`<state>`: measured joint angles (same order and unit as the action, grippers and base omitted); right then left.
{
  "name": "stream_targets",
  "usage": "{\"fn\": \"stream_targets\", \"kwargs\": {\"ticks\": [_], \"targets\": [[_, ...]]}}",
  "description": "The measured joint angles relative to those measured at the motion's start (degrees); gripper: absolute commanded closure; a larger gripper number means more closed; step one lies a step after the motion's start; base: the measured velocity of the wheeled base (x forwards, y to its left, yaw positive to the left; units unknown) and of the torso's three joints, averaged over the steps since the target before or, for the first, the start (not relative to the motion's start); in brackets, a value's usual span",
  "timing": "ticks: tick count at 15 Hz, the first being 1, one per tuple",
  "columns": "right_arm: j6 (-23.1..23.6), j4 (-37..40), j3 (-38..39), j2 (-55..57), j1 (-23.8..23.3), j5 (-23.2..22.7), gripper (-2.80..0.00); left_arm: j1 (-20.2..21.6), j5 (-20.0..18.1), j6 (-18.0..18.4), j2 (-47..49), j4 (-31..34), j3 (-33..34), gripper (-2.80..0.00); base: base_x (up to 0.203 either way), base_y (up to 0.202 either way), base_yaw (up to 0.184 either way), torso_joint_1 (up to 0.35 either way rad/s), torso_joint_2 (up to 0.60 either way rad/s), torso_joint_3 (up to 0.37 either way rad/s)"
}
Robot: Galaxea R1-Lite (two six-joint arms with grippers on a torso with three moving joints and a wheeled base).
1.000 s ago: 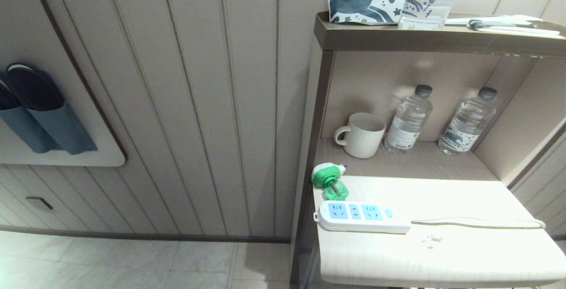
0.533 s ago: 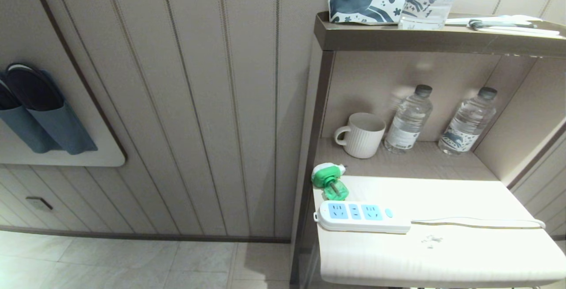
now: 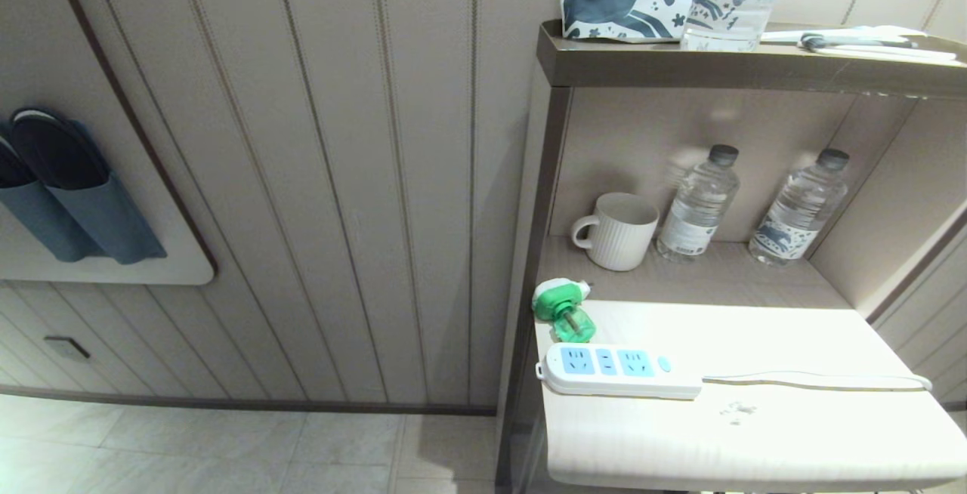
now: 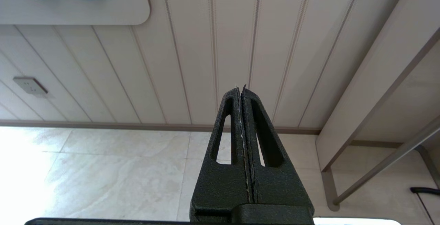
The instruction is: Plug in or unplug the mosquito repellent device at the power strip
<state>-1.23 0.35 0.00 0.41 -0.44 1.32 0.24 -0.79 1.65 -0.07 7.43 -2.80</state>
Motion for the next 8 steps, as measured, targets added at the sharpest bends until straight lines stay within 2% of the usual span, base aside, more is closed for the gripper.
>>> {"fn": "stream_targets", "kwargs": {"ticks": [8], "targets": [[0.0, 0.0, 0.0, 0.0, 0.0, 0.0, 0.00, 0.0, 0.0, 0.0, 0.0, 0.0, 0.0, 0.00, 0.000, 0.000, 0.000, 0.000, 0.00, 0.000]]}}
